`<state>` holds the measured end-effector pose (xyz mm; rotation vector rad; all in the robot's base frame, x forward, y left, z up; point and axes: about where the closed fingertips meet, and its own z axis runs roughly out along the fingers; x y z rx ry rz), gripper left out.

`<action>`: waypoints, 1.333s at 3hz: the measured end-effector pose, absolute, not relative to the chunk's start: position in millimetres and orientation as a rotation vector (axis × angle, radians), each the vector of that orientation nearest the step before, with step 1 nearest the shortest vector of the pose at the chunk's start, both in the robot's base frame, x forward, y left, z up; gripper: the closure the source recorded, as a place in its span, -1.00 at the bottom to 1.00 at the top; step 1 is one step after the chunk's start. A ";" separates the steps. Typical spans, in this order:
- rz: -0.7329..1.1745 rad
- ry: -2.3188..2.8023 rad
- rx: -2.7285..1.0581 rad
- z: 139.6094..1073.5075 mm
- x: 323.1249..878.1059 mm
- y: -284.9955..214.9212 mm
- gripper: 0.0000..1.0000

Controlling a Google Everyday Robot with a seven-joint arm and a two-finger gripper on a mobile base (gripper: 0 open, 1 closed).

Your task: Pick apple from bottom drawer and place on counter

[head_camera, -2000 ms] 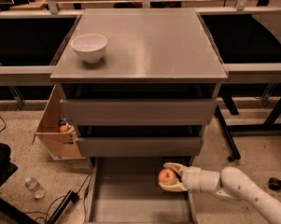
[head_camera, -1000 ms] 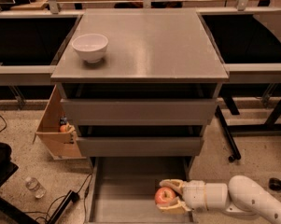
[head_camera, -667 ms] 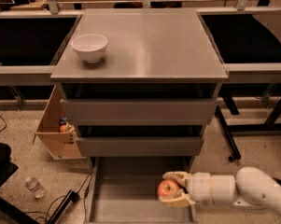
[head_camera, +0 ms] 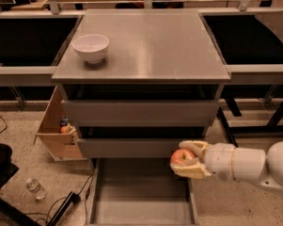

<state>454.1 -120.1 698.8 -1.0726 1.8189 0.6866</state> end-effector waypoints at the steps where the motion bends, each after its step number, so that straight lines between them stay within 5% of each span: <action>1: 0.615 1.831 -0.976 755.8 495.2 -127.4 1.00; 2: 0.580 1.857 -0.894 800.7 541.3 -128.0 1.00; 4: 0.534 1.843 -0.921 824.1 550.0 -130.2 1.00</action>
Offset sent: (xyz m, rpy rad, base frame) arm 0.1355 -0.0196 0.1489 0.0176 -0.0298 -0.2694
